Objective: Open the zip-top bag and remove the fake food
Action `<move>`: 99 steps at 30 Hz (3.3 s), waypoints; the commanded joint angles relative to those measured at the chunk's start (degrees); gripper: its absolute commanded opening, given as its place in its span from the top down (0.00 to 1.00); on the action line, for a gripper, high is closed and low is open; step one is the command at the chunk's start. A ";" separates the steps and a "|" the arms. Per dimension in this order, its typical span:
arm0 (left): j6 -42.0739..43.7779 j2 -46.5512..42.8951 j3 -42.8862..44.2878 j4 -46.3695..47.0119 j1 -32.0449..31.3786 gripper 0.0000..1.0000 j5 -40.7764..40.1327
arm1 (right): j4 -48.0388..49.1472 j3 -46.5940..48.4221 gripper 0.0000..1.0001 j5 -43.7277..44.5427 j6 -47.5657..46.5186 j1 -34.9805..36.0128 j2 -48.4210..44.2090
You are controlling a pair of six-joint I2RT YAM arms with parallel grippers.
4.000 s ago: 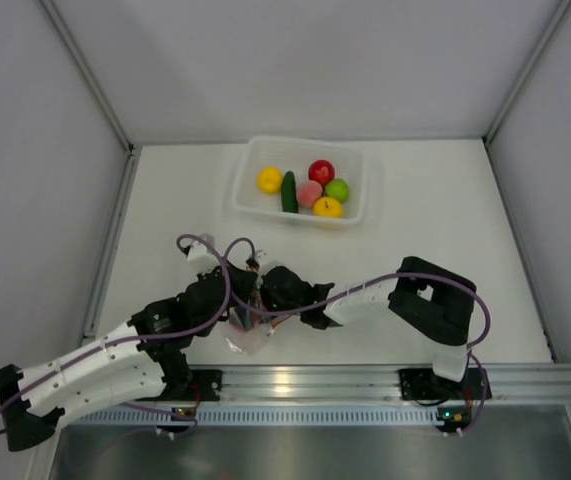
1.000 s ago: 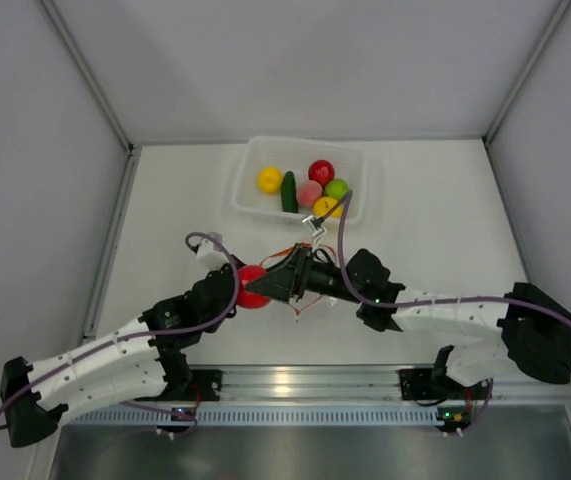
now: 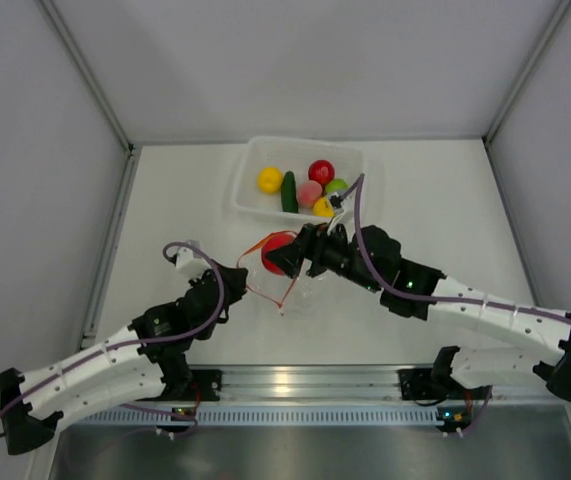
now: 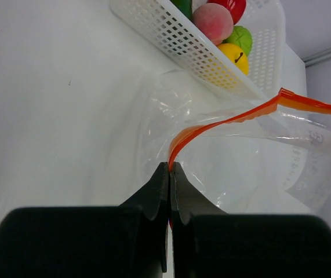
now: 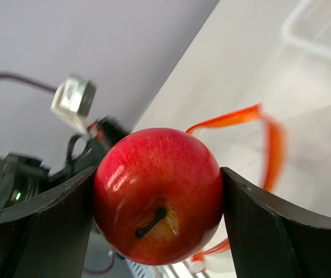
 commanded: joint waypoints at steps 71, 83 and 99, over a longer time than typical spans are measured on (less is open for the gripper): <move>21.87 44.70 50.02 -24.73 57.22 1.00 11.68 | -34.32 1.16 0.01 -4.26 -21.65 -38.83 -27.47; 23.62 58.53 63.82 -24.38 63.82 0.45 23.03 | -42.84 -1.92 0.01 -1.54 -23.93 -38.83 -38.75; 35.83 32.28 61.29 -23.23 63.91 0.02 37.70 | -44.88 0.28 0.01 9.72 -25.34 -38.83 -43.41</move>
